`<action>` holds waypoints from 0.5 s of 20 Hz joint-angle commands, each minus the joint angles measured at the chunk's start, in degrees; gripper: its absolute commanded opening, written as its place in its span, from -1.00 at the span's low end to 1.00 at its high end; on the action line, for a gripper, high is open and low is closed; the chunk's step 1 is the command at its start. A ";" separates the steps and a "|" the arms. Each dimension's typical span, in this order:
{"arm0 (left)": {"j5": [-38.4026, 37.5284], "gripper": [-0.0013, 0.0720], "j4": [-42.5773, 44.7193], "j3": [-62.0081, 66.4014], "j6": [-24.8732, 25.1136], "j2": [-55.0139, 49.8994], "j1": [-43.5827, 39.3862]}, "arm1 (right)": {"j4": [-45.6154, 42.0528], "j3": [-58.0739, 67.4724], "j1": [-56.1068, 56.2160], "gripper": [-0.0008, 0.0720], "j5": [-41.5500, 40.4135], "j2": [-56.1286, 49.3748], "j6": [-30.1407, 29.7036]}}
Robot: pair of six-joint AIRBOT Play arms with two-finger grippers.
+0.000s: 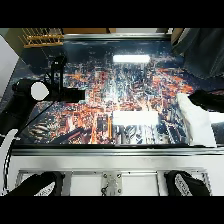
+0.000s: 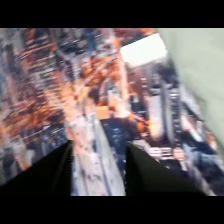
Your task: Fold the clothes and pants, and hang the long-sleeved shirts on hangers.
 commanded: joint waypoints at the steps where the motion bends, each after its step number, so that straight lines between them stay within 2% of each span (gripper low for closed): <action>1: 0.04 -0.94 0.00 0.00 0.02 0.00 -0.04 | 2.32 0.11 14.10 -0.92 -0.28 -0.04 -1.42; 5: 0.04 -0.94 0.00 0.00 0.02 0.00 -0.04 | 2.49 0.11 20.00 -0.93 -0.02 -0.90 -1.38; 10: 0.04 -0.94 0.00 0.00 0.02 0.00 -0.04 | 2.49 0.11 20.52 -0.93 -0.04 -1.01 -1.38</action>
